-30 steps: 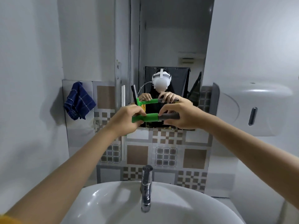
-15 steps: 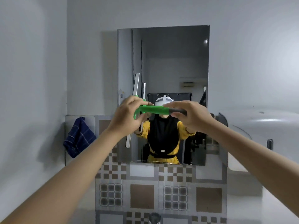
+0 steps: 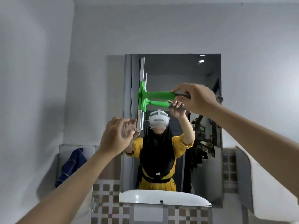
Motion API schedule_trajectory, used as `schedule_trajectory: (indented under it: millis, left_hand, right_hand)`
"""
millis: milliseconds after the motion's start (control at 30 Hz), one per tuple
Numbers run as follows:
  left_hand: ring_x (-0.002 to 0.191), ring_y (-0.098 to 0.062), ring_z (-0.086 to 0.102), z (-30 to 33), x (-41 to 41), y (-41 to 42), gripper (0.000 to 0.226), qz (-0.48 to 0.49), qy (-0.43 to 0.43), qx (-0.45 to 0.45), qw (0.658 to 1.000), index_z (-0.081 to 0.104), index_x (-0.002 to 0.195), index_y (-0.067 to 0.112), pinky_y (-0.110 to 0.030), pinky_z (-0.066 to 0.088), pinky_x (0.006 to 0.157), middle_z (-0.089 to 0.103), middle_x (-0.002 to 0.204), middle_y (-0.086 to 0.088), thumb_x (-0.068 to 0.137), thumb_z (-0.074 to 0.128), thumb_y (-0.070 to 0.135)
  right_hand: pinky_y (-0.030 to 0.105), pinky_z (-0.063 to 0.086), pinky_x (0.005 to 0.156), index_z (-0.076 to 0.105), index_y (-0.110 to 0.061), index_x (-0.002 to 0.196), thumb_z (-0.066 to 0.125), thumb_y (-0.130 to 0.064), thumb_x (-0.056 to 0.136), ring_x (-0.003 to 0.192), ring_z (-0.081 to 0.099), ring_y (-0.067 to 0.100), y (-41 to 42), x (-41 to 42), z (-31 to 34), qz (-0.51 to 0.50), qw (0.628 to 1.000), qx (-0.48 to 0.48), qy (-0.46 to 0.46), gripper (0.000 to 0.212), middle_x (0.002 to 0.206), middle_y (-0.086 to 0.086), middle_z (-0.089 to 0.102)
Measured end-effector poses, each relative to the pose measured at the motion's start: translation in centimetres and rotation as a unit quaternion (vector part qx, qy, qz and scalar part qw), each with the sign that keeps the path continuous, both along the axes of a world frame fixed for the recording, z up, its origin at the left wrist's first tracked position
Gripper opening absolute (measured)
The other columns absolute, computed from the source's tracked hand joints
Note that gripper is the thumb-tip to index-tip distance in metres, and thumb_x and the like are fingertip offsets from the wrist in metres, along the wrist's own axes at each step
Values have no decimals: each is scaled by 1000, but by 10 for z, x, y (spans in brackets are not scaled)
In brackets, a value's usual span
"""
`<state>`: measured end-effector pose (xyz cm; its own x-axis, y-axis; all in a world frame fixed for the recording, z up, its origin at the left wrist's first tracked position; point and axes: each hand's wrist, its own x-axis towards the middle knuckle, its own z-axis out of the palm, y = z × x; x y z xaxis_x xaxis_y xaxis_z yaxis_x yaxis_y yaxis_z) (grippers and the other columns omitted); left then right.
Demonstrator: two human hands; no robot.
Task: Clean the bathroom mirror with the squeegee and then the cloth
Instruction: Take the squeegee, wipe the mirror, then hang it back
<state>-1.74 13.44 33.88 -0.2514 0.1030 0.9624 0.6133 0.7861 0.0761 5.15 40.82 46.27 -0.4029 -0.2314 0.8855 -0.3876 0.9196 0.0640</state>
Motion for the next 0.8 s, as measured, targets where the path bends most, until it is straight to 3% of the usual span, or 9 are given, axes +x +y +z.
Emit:
schedule_trajectory:
  millis: [100, 267, 567, 667, 800]
  left_hand:
    - [103, -25, 54, -1, -13, -2, 53, 30, -17, -11, 999, 56, 116, 9, -35, 52, 81, 58, 114, -8, 70, 76, 26]
    - [112, -28, 50, -4, -38, -13, 81, 124, -53, -63, 989, 49, 130, 12, -44, 51, 86, 51, 132, -4, 60, 81, 37]
    - [103, -28, 57, -18, -60, -26, 94, 192, -49, -134, 971, 52, 126, 9, -40, 53, 78, 53, 135, -6, 42, 88, 29]
    - [103, -28, 56, -16, -61, -27, 93, 213, -35, -156, 964, 54, 125, 7, -42, 52, 81, 49, 139, -5, 43, 88, 32]
    - [103, -28, 58, -16, -62, -31, 98, 217, -34, -170, 961, 53, 127, 7, -43, 53, 80, 47, 142, -4, 42, 89, 40]
  right_hand:
    - [24, 31, 53, 61, -37, 112, 56, -32, 93, 71, 53, 16, -10, -4, 25, -18, 999, 21, 19, 20, 87, -3, 64]
    - [33, 35, 76, 58, -43, 116, 51, -31, 96, 81, 49, 16, -25, -16, 57, -20, 998, 34, 53, 24, 89, -5, 54]
    - [37, 36, 79, 55, -43, 122, 48, -33, 98, 97, 57, 25, -58, -48, 89, -39, 993, 79, 76, 27, 97, 0, 56]
    - [34, 37, 73, 56, -41, 122, 50, -33, 96, 96, 57, 26, -60, -57, 91, -27, 994, 74, 69, 27, 94, -2, 52]
    - [38, 45, 77, 55, -37, 125, 52, -32, 95, 95, 57, 28, -55, -62, 93, -10, 994, 91, 54, 30, 97, 4, 56]
